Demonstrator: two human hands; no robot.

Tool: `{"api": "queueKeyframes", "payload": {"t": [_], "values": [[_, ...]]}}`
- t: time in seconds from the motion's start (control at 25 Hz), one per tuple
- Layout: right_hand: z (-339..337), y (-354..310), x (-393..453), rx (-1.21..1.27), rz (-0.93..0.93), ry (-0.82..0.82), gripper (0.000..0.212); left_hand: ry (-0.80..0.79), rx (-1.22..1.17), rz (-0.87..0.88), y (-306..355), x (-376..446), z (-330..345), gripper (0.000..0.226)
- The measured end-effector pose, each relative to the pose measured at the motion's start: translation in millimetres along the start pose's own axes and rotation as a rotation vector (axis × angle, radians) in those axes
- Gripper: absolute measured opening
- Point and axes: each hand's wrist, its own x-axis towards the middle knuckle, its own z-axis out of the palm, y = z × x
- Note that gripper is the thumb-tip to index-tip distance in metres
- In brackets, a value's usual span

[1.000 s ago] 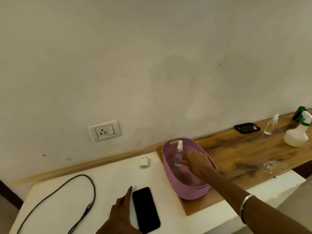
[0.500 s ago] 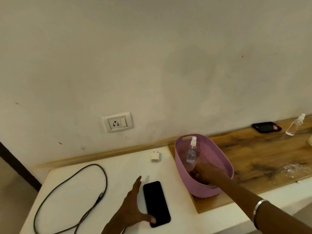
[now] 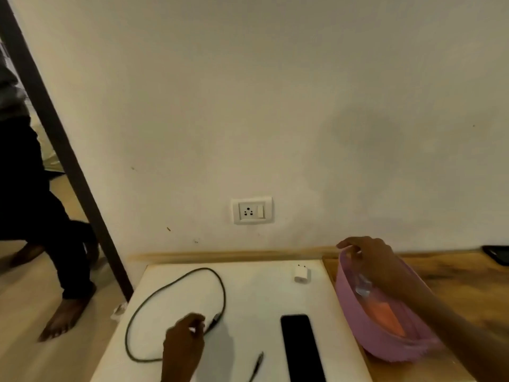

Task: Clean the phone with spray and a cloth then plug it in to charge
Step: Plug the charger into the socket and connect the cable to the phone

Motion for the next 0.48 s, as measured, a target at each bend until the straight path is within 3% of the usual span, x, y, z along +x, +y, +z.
{"api": "queueKeyframes", "payload": {"t": [0.12,0.2,0.32,0.48], "values": [[43.6,-13.1,28.3,0.072,-0.066,-0.131,0.046,-0.097,0.157,-0.033,-12.3,9.6,11.3,0.011],[73.2,-15.4,43.6,0.038,-0.028,-0.205,0.045,-0.149,0.216,0.016,-16.2,18.1,21.8,0.022],[113.8,-9.9,55.1,-0.068,-0.008,-0.301,0.049,-0.155,0.265,0.068,-11.5,26.0,30.0,0.015],[166.9,-4.4,69.8,-0.210,0.008,-0.392,0.063,-0.179,0.152,-0.047,-10.6,41.8,31.0,0.004]]}}
